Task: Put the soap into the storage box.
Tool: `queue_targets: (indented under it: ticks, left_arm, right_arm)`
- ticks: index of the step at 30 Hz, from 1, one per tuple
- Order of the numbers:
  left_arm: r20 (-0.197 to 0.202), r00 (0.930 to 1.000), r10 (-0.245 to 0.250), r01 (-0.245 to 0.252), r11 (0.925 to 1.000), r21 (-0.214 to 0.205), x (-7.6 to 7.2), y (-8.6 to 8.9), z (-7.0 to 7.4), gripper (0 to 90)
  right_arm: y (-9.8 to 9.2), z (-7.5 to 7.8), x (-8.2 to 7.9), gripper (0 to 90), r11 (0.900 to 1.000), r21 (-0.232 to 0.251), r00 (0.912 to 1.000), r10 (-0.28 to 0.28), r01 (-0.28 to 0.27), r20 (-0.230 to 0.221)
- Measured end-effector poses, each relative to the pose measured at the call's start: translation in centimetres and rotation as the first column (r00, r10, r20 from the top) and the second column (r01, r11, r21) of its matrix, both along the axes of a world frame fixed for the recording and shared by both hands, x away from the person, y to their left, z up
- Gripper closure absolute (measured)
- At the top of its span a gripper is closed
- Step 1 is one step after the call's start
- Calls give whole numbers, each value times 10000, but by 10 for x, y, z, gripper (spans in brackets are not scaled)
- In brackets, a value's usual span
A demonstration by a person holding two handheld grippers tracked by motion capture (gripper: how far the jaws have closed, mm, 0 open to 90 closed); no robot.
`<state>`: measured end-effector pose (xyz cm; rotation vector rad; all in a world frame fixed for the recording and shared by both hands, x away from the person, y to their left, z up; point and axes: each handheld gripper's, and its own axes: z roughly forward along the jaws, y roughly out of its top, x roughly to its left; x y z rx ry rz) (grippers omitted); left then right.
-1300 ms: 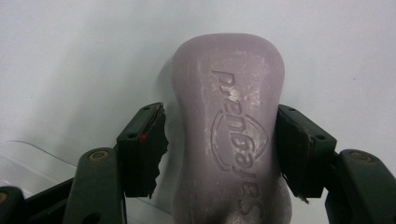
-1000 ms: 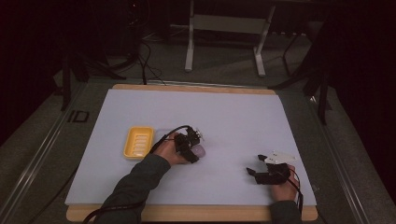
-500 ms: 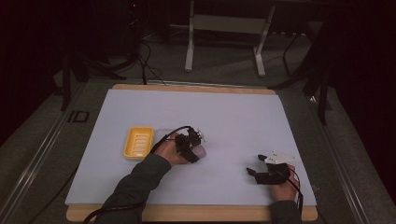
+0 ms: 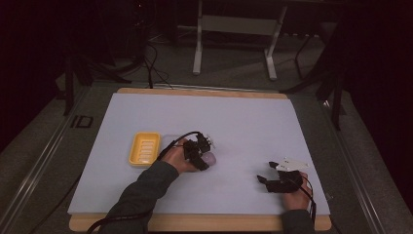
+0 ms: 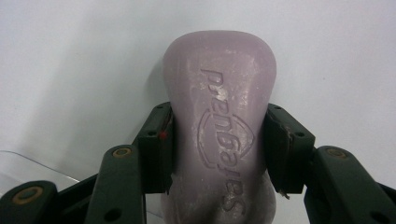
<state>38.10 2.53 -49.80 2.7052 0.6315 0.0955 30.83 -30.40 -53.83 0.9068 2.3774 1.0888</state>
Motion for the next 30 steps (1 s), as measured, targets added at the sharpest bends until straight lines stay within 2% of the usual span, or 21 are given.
queue_targets:
  ticks: [20, 30]
  left_arm:
    - [-61, 9999, 83, -84, 9998, -162, -1, 7, 12, 497]
    - [64, 9999, 96, -95, 9995, -296, -2, 9, 17, 497]
  right_arm:
    - [0, 0, 0, 246, 10000, -5, 10000, 1, -1, 17]
    - [0, 0, 0, 246, 10000, 4, 10000, 8, -8, 36]
